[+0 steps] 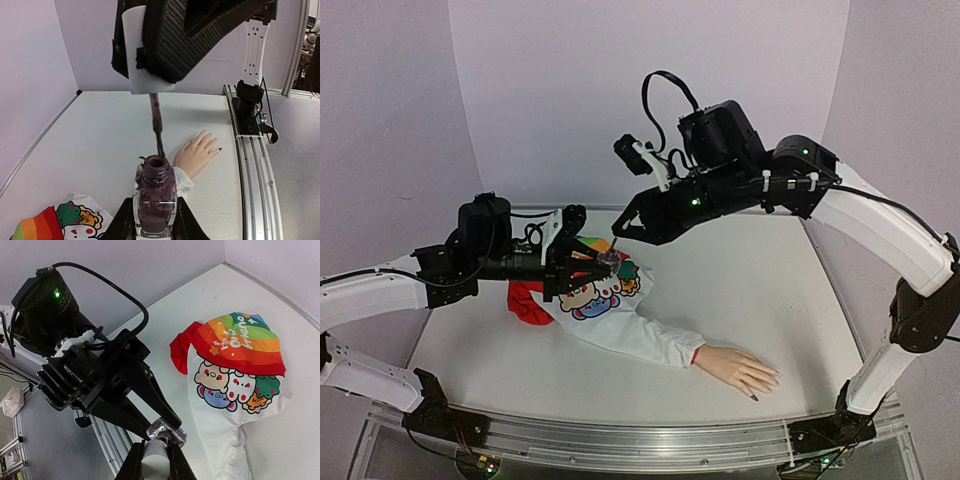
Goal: Paint the nails
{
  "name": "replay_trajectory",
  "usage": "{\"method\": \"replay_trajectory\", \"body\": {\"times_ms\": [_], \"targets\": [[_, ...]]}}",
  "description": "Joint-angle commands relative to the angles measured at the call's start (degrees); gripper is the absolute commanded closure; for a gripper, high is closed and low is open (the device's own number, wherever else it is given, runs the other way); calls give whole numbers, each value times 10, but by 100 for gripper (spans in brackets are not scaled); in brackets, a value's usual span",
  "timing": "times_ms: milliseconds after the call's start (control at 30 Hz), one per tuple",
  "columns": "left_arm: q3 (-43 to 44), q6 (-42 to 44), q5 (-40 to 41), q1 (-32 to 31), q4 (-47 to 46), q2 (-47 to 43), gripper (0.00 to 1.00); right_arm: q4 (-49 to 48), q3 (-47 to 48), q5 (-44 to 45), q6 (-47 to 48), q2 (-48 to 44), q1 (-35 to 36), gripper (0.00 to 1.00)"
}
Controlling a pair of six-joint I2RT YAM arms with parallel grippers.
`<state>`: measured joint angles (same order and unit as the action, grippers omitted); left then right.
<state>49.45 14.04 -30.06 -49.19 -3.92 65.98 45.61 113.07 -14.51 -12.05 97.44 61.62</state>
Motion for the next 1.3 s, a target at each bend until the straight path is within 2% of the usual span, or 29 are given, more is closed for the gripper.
{"method": "replay_trajectory", "body": {"times_ms": [0,1267], "targets": [[27,2,-5,-1,-10,-7,100,8,23,6,1,9,5,100],[28,6,0,-1,-9,-7,100,42,58,22,13,37,10,100]]}}
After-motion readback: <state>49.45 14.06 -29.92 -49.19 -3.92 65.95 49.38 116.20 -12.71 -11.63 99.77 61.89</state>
